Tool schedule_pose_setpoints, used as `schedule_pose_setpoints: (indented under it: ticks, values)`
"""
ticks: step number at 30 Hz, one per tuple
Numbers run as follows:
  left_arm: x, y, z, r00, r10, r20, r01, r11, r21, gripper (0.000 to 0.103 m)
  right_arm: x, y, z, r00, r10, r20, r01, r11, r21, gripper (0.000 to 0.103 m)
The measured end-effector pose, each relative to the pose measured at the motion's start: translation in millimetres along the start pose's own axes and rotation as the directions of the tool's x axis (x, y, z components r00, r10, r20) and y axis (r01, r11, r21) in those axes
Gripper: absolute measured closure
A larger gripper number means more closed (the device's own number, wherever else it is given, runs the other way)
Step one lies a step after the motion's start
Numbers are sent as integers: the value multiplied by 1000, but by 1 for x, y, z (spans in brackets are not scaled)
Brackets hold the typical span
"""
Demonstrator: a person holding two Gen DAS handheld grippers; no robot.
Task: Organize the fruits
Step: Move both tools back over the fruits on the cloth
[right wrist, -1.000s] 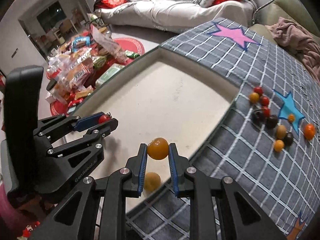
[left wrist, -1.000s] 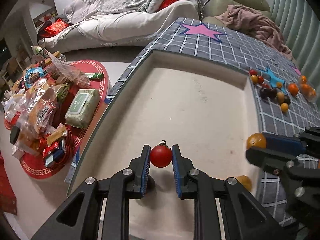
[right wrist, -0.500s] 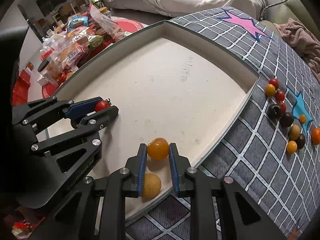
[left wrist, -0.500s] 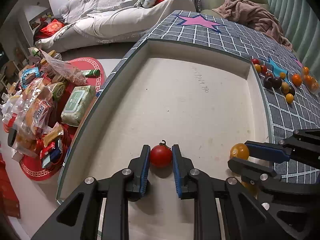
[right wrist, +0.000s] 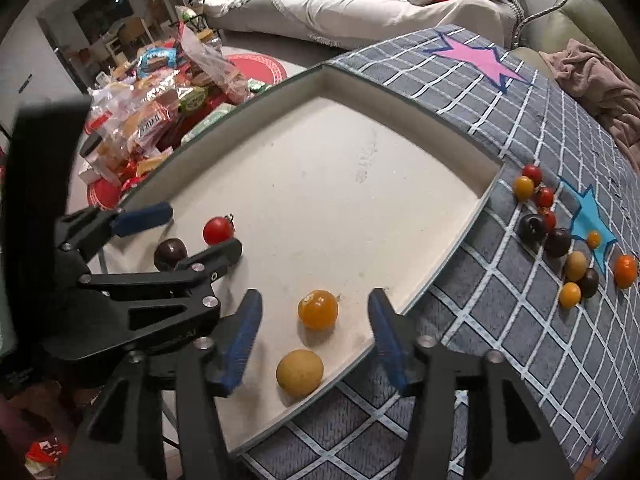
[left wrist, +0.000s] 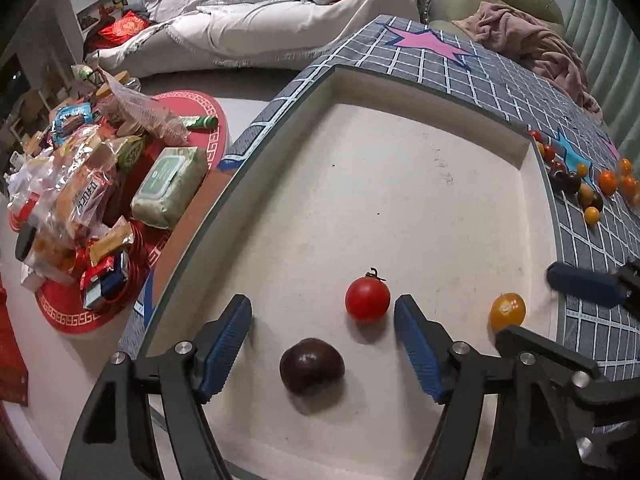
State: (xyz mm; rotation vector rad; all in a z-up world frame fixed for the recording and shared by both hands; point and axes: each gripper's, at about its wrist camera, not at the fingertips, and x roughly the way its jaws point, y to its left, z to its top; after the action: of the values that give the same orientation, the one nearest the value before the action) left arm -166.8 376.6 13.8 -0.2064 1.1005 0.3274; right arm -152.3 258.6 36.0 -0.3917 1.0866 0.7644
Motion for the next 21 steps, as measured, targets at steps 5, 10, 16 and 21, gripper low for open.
schedule_pose_setpoints:
  ticks: [5,10,16,21]
  values:
    - [-11,-7,2,1000,-13,2,13,1000,-1,28,-19,-17,-4,996,-81,38,80,996,31,16]
    - [-29,-33,5,999,-30,31,28,998,59,28,-36,-55,-18,994,-101,53,93,988,126,16]
    - [-47,-76,8,996,-70,52,61,988,144,28,-47,-107,-45,988,-150,40,137,963,231,16]
    - [-55,-120,9,994,-100,49,87,972,217,28,-56,-153,-67,985,-170,36,148,929,339,16]
